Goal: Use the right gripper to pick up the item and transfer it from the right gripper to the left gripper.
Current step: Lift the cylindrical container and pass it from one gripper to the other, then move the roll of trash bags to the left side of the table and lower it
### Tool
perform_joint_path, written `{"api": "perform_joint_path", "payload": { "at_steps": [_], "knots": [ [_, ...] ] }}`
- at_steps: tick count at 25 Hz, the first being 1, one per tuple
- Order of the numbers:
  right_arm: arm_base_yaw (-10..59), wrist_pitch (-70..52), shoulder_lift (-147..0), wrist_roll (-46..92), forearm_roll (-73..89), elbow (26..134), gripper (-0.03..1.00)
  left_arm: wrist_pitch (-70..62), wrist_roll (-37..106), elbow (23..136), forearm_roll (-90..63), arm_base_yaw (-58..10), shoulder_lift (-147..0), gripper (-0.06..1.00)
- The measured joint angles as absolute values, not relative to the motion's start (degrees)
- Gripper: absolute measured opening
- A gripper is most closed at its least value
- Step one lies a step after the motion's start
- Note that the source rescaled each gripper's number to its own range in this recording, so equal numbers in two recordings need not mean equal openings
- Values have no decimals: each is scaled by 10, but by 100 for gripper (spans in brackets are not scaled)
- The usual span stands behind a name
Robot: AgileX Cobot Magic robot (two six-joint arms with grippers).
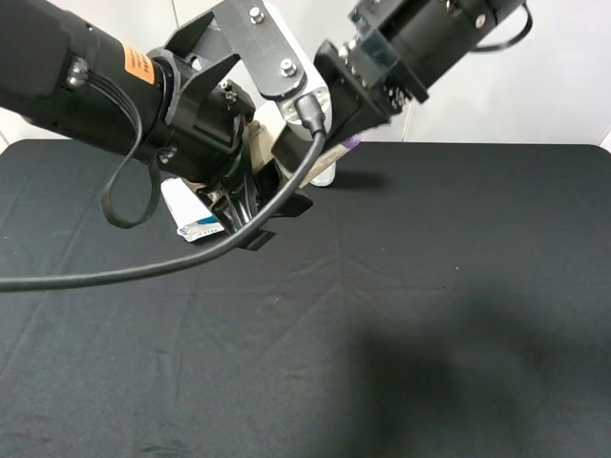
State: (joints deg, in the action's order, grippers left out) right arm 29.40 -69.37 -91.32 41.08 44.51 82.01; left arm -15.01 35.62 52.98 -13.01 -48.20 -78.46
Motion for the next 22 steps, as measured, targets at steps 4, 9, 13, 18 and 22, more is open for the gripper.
{"api": "perform_joint_path", "payload": {
  "at_steps": [4,9,13,18,22],
  "knots": [
    [294,-694,-913,389,419,851,100,-150,356,530,-130,-482,-785,2],
    [294,-695,-905,331,363,858,100,-150,356,530,-130,-482,-785,1],
    [294,-696,-879,313,328,858,100,-150,356,530,-130,-482,-785,1],
    [294,-696,-840,303,320,858,100,-150,356,530,-130,-482,-785,1],
    [294,-697,-811,289,310,858,100,-150,356,530,-130,-482,-785,1]
  ]
}}
